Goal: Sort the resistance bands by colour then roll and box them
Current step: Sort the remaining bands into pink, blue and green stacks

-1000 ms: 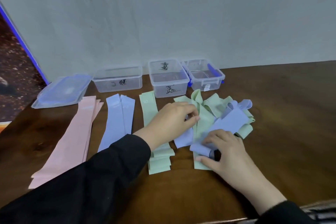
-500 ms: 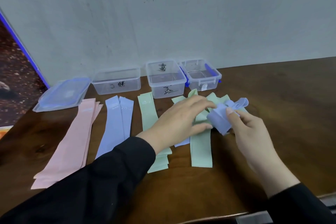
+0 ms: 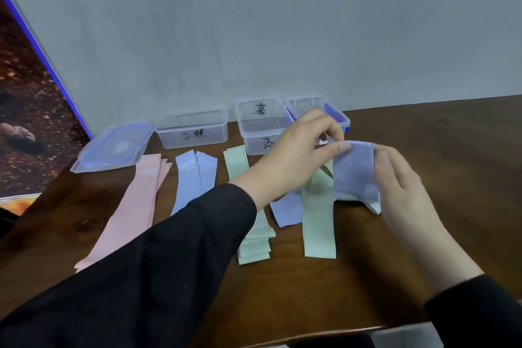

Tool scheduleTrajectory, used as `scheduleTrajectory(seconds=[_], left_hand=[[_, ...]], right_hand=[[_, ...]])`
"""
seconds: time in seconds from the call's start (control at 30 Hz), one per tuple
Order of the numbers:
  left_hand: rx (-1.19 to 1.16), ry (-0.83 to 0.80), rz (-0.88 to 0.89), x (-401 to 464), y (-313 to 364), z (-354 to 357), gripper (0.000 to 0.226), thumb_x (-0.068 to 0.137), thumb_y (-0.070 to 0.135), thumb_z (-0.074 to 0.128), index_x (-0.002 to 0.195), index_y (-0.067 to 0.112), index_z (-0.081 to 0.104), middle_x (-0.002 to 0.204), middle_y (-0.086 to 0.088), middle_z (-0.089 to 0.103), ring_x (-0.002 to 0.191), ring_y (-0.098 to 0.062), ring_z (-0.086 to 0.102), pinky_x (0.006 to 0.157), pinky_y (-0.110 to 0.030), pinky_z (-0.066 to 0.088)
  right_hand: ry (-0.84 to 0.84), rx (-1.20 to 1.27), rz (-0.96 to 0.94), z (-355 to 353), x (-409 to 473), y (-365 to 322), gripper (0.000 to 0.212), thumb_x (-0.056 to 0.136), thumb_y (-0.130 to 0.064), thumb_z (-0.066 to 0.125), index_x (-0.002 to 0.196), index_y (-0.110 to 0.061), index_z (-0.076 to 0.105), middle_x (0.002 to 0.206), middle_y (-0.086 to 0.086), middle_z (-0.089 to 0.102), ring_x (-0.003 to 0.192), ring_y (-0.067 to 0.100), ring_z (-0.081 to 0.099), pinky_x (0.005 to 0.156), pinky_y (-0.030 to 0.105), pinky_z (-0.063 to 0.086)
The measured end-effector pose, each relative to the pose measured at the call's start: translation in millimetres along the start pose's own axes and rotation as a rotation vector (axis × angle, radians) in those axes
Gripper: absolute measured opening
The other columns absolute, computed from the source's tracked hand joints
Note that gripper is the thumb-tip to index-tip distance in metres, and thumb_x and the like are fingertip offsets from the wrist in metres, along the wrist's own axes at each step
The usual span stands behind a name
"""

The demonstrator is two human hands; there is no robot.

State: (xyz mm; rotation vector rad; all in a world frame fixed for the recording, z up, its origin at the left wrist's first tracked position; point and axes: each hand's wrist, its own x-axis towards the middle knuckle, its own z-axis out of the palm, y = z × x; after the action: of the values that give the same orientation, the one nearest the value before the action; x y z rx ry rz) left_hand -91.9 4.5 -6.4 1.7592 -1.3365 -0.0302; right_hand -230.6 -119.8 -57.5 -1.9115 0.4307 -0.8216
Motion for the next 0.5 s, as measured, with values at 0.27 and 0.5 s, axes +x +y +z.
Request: scheduleTrajectory(seconds=[0.27, 0.5], left_hand=[[-0.063, 0.260, -0.067, 13, 25, -60, 0.013, 0.096, 0.022, 0.065, 0.085, 0.018, 0.059, 0.075, 0.011, 0.060, 0.062, -0.011, 0.052, 0.062, -0.023, 0.044], [-0.071, 0.542, -0.082, 8, 41, -149, 0.017, 0.098, 0.023, 0.062, 0.085, 0.015, 0.054, 0.062, 0.007, 0.058, 0.055, -0.015, 0.056, 0.054, -0.024, 0.039]], right_hand=[[-0.103, -0.077, 0.078, 22, 11, -24, 0.030, 0.098, -0.035, 0.064, 0.092, -0.005, 0.067, 0.089, 0.021, 0.067, 0.076, 0.035, 0.063, 0.064, 0.047, 0.050], [-0.198, 0.065, 0.055, 65, 13, -88, 0.048, 0.096, -0.051, 0.059, 0.092, -0.003, 0.060, 0.088, 0.024, 0.059, 0.072, 0.034, 0.054, 0.067, 0.036, 0.037]])
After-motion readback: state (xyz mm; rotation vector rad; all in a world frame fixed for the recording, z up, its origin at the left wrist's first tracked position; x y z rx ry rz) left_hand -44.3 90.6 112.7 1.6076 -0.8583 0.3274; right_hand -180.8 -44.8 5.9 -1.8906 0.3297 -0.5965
